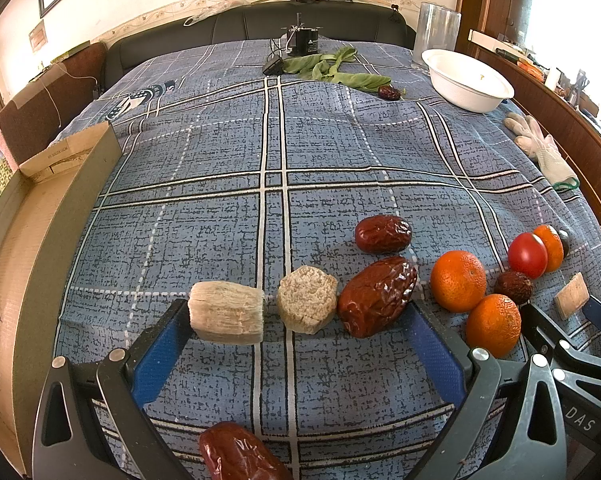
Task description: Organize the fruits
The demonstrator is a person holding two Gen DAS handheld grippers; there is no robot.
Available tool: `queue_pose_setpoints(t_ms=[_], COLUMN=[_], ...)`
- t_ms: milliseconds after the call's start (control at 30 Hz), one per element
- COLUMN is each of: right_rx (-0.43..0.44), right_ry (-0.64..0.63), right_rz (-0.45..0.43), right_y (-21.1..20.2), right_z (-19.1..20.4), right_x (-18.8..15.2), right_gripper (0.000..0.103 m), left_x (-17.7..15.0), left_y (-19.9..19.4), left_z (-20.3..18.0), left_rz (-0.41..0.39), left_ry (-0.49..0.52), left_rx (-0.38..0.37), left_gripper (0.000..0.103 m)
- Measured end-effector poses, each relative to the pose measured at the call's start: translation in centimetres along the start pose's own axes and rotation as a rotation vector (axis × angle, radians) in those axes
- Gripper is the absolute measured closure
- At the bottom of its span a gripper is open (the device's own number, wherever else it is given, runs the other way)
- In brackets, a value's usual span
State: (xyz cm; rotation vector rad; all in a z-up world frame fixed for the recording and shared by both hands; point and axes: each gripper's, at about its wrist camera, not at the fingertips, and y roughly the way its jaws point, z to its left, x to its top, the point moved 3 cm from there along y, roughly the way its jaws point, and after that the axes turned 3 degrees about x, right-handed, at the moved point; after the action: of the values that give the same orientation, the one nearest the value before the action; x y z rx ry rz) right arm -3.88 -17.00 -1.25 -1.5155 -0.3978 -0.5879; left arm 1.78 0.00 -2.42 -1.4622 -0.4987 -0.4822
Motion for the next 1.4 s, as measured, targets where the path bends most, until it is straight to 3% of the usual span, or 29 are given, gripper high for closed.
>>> queue_pose_setpoints(t_ms=[367,667,700,800,900,1000,1100,1233,1400], right_rx=[0.001,0.012,0.013,0.013,0.012,0.035,0.139,0.238,0.256], right_ry=[0.000,0.005,0.004,0.001,0.000,-0.009,0.032,0.089,0.082], right_rz=[0.001,0.048,0.047,0.045,0.043,0.056,0.029,-0.089,-0.336], right_y=[0.1,-0.4,-0.6,-0.4,-0.4,-0.8,-2.8,-8.5,-18.7], right_z=[0.1,0.2,0.1,0.4,0.4,0.4,0.3,0.0,0.6], right_x=[0.1,-0.6,-0.8,-0.5,-0.5,-0.6,-0.6,1.0,5.1], right_gripper=[0.000,0.000,0.000,0.000,0.000,0.000,0.000,0.000,0.000], left_x=[-0.1,0.4,0.2,-0.2,0.0,0.6,1.4,2.7,4.4], left_y=[-0.1,0.2,0.0,-1.5,-4.4,-9.6,-14.9,-21.8,-28.8], left_z=[0.1,0.0,0.1,0.8,2.0,3.9,6.6,10.6,13.9], left_rz=[0.010,0.062,0.060,0.041,-0.026,-0.175,-0.301,-0.447,-0.551], left_ry=[-0.008,0.055,0.060,0.024,-0.009,-0.019,-0.040,-0.086,-0.084], left_rx=[0.008,-0.039,-0.049,-0.104,-0.129,-0.116,-0.093,-0.147,-0.200], left_gripper=[0.000,0.000,0.001,0.018,0.020,0.020,0.020,0.020,0.020])
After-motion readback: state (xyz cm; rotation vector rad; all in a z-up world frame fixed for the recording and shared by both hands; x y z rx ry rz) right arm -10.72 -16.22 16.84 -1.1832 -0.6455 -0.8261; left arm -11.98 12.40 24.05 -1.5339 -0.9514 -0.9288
